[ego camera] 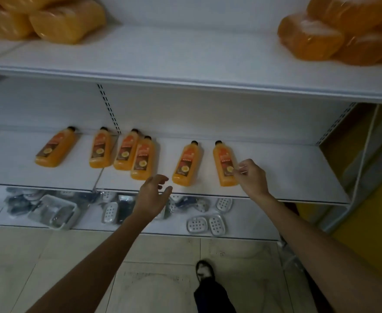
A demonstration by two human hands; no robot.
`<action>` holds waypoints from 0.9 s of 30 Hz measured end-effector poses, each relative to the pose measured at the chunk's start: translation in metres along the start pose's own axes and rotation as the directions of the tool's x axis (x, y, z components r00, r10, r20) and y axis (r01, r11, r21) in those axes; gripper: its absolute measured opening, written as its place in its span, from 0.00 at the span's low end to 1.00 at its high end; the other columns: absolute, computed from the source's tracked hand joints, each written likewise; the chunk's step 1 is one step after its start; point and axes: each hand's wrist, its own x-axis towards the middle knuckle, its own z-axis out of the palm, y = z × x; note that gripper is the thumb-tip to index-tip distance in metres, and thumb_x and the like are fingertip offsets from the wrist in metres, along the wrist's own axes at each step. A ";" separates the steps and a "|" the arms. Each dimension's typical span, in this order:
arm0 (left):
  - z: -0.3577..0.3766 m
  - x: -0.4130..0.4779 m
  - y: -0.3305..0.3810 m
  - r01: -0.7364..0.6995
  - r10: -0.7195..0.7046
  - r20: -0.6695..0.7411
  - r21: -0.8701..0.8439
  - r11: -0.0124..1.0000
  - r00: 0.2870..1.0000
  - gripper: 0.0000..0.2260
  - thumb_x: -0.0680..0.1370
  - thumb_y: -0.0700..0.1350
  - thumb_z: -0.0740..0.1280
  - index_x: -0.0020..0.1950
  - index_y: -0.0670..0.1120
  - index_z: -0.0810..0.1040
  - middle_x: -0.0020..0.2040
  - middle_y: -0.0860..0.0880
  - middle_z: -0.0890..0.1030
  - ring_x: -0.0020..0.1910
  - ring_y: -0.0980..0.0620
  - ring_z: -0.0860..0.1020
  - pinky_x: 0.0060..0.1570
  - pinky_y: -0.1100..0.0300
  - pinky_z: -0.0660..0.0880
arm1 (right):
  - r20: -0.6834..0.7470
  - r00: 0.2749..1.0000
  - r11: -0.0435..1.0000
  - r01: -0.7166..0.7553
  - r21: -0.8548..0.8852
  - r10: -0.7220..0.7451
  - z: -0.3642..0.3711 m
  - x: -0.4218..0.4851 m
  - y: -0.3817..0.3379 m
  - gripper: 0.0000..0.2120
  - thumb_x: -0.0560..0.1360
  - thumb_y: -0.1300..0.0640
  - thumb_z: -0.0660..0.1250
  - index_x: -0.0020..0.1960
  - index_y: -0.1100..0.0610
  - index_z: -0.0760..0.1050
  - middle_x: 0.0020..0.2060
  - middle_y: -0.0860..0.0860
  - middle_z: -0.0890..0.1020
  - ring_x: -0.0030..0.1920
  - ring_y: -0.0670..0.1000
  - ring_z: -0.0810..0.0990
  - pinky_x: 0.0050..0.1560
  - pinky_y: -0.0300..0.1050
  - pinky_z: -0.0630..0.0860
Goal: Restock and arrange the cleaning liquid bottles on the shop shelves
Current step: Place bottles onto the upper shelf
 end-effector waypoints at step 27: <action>0.085 0.100 -0.020 0.542 -0.513 0.346 0.017 0.840 0.785 0.31 0.69 0.48 0.74 0.65 0.41 0.64 0.61 0.42 0.73 0.57 0.43 0.74 0.49 0.54 0.72 | 0.275 0.921 0.960 -0.254 -0.117 0.277 0.105 0.103 0.015 0.39 0.59 0.47 0.80 0.63 0.60 0.67 0.58 0.57 0.73 0.53 0.59 0.77 0.51 0.51 0.78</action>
